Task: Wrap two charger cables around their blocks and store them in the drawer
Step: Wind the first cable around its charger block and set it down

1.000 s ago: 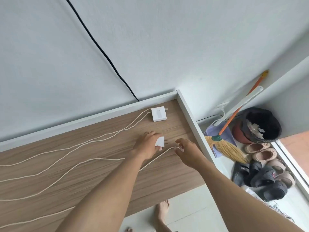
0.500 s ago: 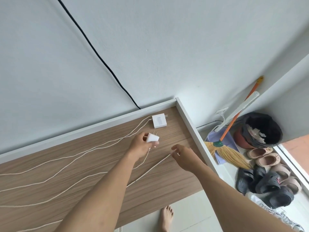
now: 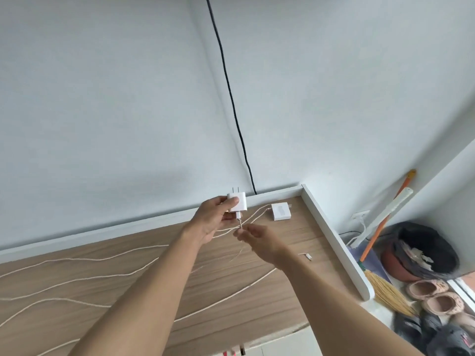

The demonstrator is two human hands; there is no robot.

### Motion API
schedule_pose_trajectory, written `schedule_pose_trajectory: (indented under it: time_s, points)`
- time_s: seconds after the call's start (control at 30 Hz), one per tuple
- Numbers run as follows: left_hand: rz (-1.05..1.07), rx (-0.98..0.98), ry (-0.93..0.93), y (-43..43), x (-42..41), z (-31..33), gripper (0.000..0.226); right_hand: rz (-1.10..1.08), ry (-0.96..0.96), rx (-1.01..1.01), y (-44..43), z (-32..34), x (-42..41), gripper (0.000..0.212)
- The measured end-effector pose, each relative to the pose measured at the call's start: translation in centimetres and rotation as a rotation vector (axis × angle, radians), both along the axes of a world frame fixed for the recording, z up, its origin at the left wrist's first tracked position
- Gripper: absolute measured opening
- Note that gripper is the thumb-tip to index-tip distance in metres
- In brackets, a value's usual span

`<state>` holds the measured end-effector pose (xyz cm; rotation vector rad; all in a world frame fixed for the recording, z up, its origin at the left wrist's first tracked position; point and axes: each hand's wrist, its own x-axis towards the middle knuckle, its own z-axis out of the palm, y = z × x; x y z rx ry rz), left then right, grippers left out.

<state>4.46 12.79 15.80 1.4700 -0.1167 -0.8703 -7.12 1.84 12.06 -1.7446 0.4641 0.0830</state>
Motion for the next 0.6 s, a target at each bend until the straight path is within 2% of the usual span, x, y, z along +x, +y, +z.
schedule_pose_trajectory:
  time_s: [0.13, 0.3, 0.4, 0.6]
  points:
    - [-0.069, 0.020, -0.086, 6.5, -0.5, 1.7, 0.020, 0.074, -0.043, -0.099, 3.9, 1.1, 0.1, 0.022]
    - [-0.132, 0.066, -0.196, 14.7, -1.9, 3.0, 0.018, 0.221, 0.023, -0.325, 7.1, 3.5, 1.0, 0.021]
    - [-0.158, 0.087, -0.202, 18.8, -2.6, 3.0, 0.016, 0.247, 0.047, -0.333, 9.4, 5.1, 2.0, 0.024]
    - [-0.111, 0.118, -0.241, 24.2, -4.2, 4.0, 0.026, 0.321, 0.052, -0.273, 14.5, 8.6, 3.3, 0.030]
